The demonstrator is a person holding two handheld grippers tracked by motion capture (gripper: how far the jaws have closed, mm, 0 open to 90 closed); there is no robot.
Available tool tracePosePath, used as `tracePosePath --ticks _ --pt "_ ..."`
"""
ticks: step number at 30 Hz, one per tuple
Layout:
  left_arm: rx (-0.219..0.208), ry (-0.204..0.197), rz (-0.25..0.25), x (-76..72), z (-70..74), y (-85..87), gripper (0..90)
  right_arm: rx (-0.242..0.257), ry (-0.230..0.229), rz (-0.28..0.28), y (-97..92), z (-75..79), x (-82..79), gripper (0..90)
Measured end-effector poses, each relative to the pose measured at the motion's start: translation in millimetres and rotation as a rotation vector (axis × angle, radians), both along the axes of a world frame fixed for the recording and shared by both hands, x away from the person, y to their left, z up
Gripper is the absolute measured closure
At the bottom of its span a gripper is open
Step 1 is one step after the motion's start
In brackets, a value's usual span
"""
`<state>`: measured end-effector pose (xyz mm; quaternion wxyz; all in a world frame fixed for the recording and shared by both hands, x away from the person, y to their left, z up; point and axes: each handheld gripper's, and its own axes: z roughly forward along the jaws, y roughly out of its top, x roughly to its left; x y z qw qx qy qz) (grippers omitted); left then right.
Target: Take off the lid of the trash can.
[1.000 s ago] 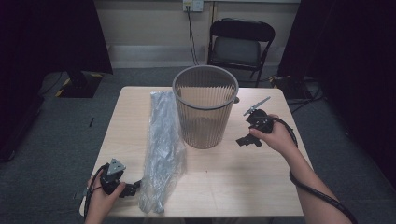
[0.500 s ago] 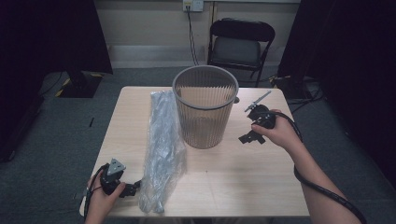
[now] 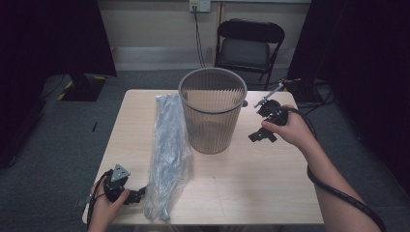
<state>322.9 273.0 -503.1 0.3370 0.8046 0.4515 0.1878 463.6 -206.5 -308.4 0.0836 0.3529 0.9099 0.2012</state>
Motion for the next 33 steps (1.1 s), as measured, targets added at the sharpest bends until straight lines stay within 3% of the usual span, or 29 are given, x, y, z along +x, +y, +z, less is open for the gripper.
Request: tracePosePath --ticks 4,9,22,33 --pt "-0.002 0.0 0.001 -0.2 -0.1 -0.1 0.1 -0.017 -0.012 -0.01 -2.5 11.8 1.9 15.2" --pt "-0.002 0.0 0.001 -0.2 -0.1 -0.2 0.1 0.011 -0.033 -0.035 -5.5 31.7 7.1 15.2" --pt "-0.004 0.004 -0.002 0.0 -0.1 -0.1 0.0 -0.008 -0.05 -0.089 4.0 89.5 21.4 14.9" --pt "-0.002 0.003 -0.002 0.0 -0.1 0.0 0.0 0.042 -0.085 -0.155 20.3 113.8 33.4 14.8"
